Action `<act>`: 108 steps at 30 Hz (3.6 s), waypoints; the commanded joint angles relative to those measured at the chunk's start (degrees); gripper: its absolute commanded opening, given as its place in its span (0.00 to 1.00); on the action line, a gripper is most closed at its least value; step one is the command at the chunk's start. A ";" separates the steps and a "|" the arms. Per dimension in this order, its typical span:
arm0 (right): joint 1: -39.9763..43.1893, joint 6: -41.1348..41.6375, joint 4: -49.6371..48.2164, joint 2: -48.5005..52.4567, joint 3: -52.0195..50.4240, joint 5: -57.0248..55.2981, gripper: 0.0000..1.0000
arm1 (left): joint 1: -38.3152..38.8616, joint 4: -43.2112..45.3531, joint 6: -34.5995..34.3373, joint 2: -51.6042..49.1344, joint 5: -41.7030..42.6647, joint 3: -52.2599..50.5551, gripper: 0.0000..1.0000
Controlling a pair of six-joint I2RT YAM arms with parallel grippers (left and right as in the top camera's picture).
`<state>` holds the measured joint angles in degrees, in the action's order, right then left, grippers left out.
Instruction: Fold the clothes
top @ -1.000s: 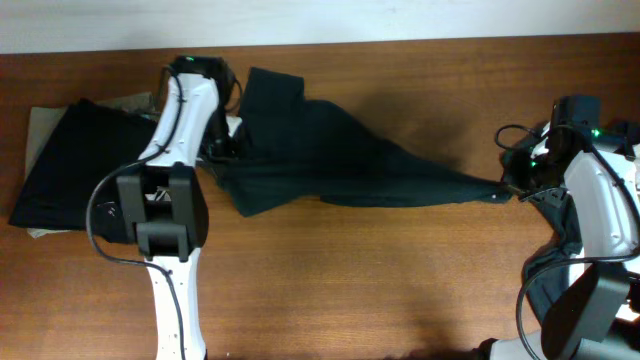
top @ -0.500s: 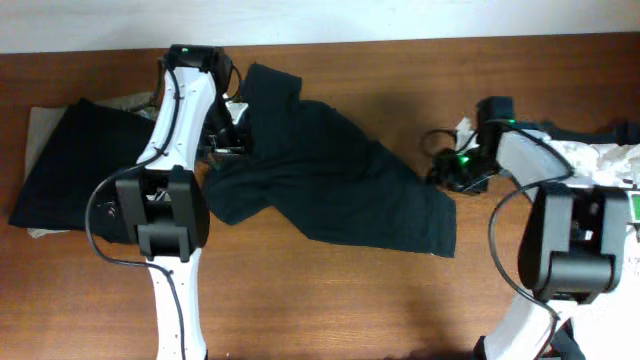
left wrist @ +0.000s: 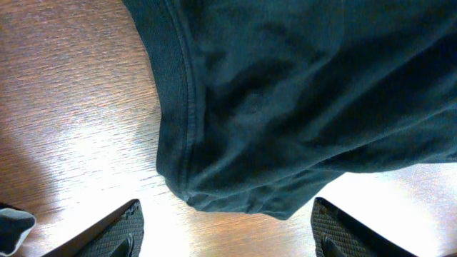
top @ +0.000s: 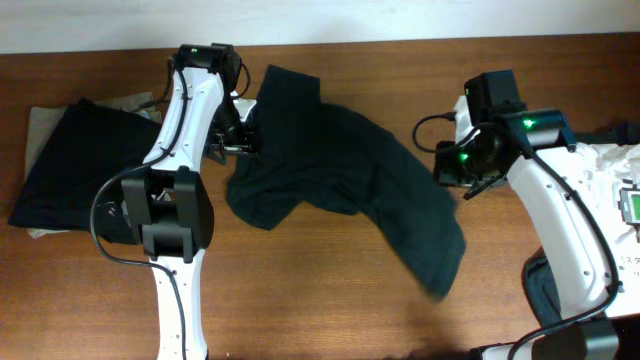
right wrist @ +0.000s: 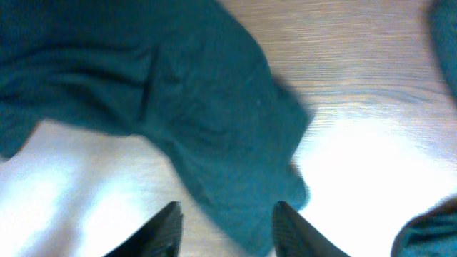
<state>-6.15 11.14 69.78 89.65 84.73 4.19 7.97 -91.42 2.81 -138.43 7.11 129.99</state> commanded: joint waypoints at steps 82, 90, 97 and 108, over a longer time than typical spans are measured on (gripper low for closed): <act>10.40 -0.42 3.85 18.21 8.48 3.91 0.99 | 11.50 1.70 6.29 7.80 8.57 -21.90 0.59; 10.43 -0.37 1.90 18.21 4.57 3.93 0.99 | 12.28 15.39 1.75 7.80 9.64 -36.17 0.37; 10.43 -0.37 1.79 18.21 4.50 3.91 0.99 | 6.45 9.73 1.75 12.94 0.76 -27.50 0.00; 7.67 -6.45 -10.78 18.32 -13.79 20.74 0.87 | -4.61 9.05 1.81 27.56 -3.10 -20.06 0.00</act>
<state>3.77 8.08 61.58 108.01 74.85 17.12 3.42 -82.46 4.49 -111.00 4.38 109.80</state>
